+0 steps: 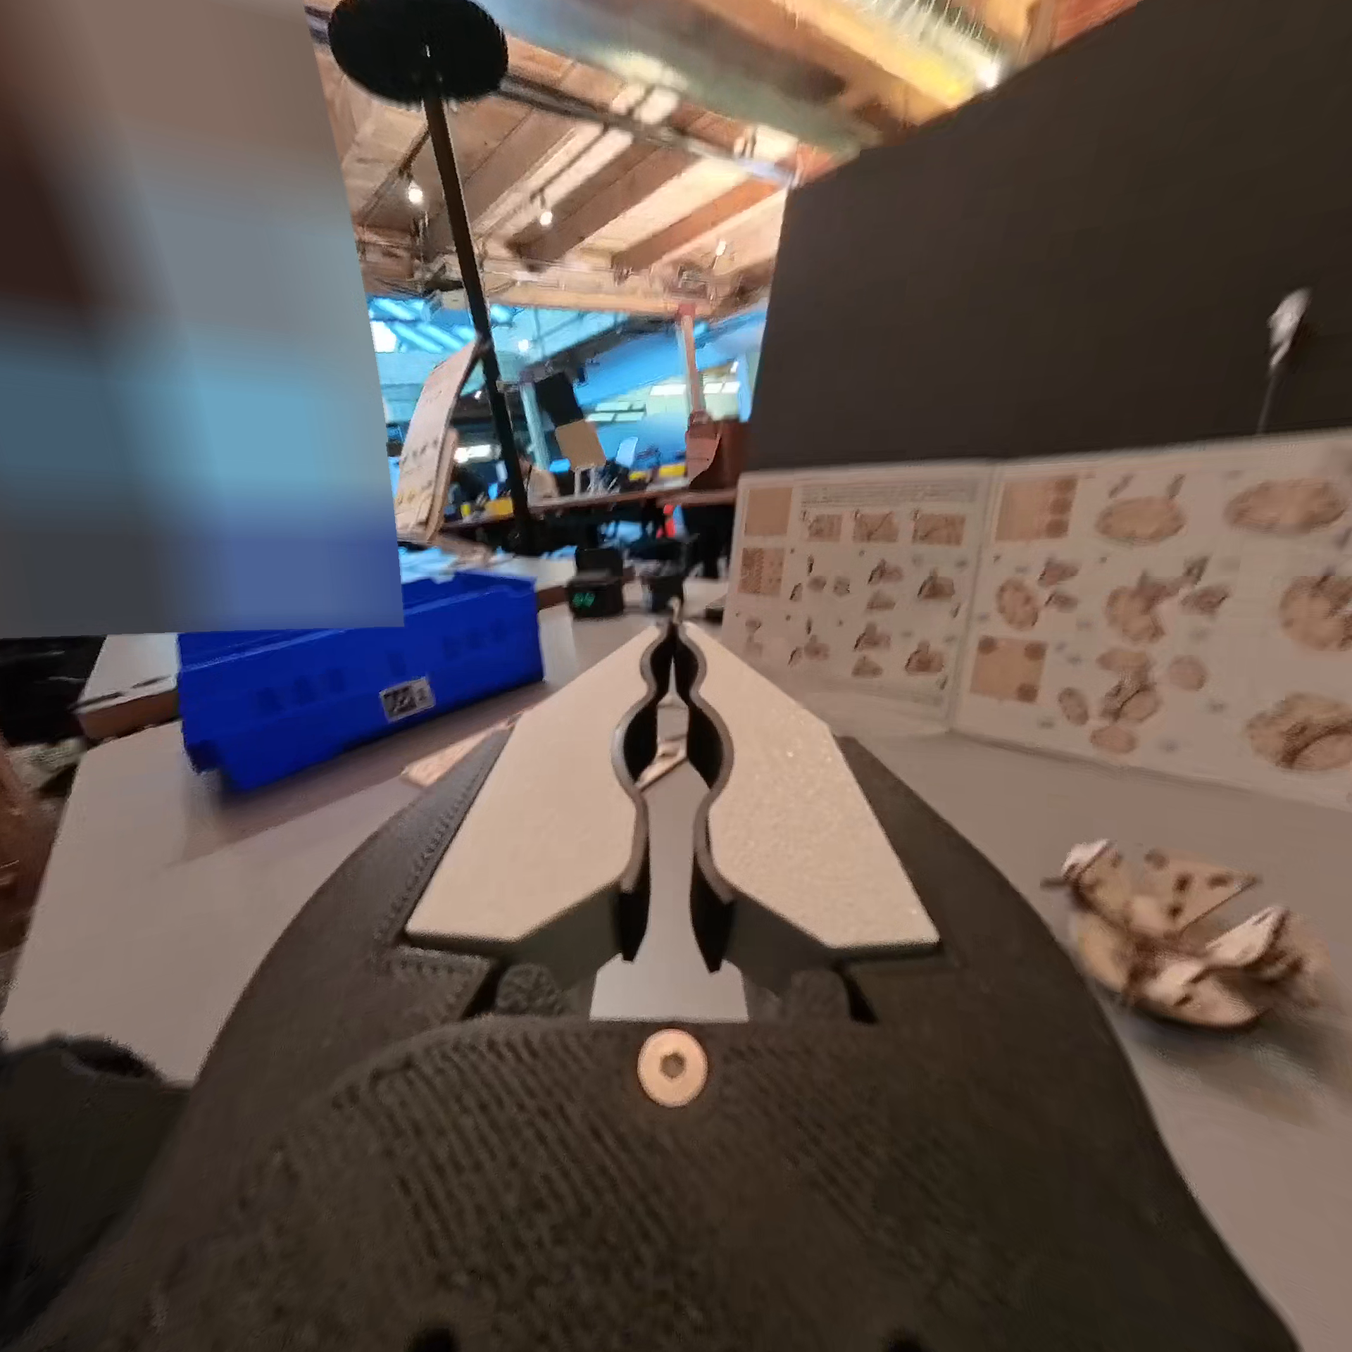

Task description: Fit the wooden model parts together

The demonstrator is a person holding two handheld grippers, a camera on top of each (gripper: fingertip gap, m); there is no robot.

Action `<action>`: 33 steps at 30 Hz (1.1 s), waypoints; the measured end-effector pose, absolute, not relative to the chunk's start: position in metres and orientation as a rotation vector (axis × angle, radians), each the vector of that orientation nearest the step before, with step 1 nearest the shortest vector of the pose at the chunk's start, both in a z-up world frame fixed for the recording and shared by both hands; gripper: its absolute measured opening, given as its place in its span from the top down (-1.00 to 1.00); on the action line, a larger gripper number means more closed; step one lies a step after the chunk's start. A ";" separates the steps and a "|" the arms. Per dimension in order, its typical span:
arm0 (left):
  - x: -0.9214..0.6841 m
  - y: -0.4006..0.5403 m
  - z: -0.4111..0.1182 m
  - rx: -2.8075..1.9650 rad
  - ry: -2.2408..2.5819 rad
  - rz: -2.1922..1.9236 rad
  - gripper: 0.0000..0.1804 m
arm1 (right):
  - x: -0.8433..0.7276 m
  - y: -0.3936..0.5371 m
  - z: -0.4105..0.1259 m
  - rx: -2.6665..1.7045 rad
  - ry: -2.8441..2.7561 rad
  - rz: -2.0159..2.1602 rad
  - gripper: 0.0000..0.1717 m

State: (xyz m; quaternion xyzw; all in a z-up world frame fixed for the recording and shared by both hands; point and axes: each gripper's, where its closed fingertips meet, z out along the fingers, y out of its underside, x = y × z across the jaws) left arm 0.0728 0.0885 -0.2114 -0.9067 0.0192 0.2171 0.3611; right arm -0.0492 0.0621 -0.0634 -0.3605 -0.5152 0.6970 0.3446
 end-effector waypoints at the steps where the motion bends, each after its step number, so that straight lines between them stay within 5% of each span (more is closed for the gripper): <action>1: 0.073 0.089 -0.212 -2.337 0.047 0.550 0.98 | -0.049 0.055 -0.077 -0.965 -1.386 1.827 1.00; 17: 0.073 0.089 -0.211 -2.337 0.050 0.547 0.98 | -0.049 0.072 -0.055 -0.915 -1.352 1.804 1.00; 19: 0.073 0.089 -0.211 -2.338 0.044 0.530 0.98 | -0.045 0.064 -0.076 -0.870 -1.511 1.745 1.00; 22: 0.073 0.089 -0.211 -2.337 0.048 0.535 0.98 | -0.022 0.054 -0.104 -0.718 -1.835 1.627 0.67; 33: 0.073 0.089 -0.211 -2.335 0.054 0.545 0.98 | 0.055 0.086 -0.184 -0.937 -2.518 1.461 0.89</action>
